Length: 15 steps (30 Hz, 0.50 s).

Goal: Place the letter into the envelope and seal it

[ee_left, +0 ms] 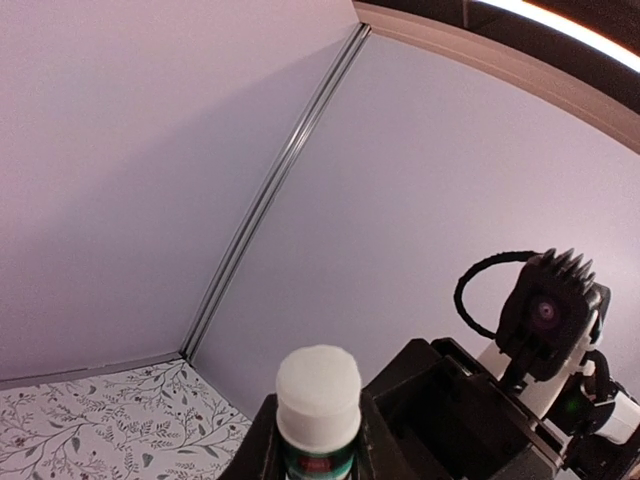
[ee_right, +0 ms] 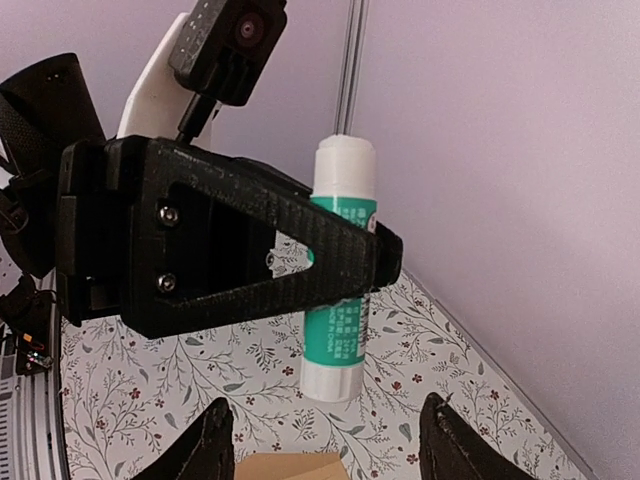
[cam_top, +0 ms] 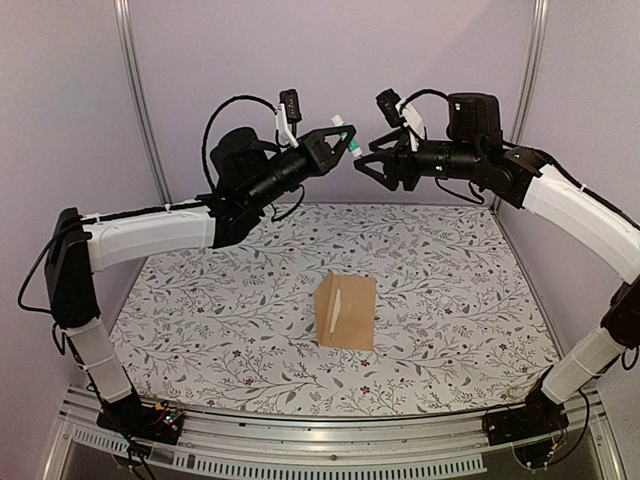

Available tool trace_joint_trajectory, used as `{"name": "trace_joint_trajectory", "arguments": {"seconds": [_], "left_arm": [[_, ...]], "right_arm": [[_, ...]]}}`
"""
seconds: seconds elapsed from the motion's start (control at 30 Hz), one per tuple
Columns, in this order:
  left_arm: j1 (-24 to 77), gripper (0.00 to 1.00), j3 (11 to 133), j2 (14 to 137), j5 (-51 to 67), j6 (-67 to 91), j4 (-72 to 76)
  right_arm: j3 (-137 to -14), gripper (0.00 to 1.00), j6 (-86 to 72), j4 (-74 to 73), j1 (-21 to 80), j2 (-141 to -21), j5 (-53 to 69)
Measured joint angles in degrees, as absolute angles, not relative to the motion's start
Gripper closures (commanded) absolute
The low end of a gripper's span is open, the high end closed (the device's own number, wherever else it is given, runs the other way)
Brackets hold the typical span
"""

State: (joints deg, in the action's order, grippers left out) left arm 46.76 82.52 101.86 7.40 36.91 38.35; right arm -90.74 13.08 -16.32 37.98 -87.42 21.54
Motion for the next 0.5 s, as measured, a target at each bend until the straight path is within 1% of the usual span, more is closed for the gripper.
{"name": "trace_joint_trajectory", "arguments": {"seconds": [0.2, 0.4, 0.5], "left_arm": [[47.09, 1.00, 82.50, 101.86, 7.09, 37.54, 38.76], [47.24, 1.00, 82.50, 101.86, 7.22, 37.78, 38.89], [47.24, 1.00, 82.50, 101.86, 7.27, 37.91, 38.85]], "right_arm": [[-93.27, 0.52, 14.17, -16.19, 39.27, -90.61, 19.14], [-93.38, 0.57, 14.50, -16.25, 39.75, -91.72, 18.15], [-93.41, 0.65, 14.70, -16.25, 39.81, -91.90, 17.87]]}}
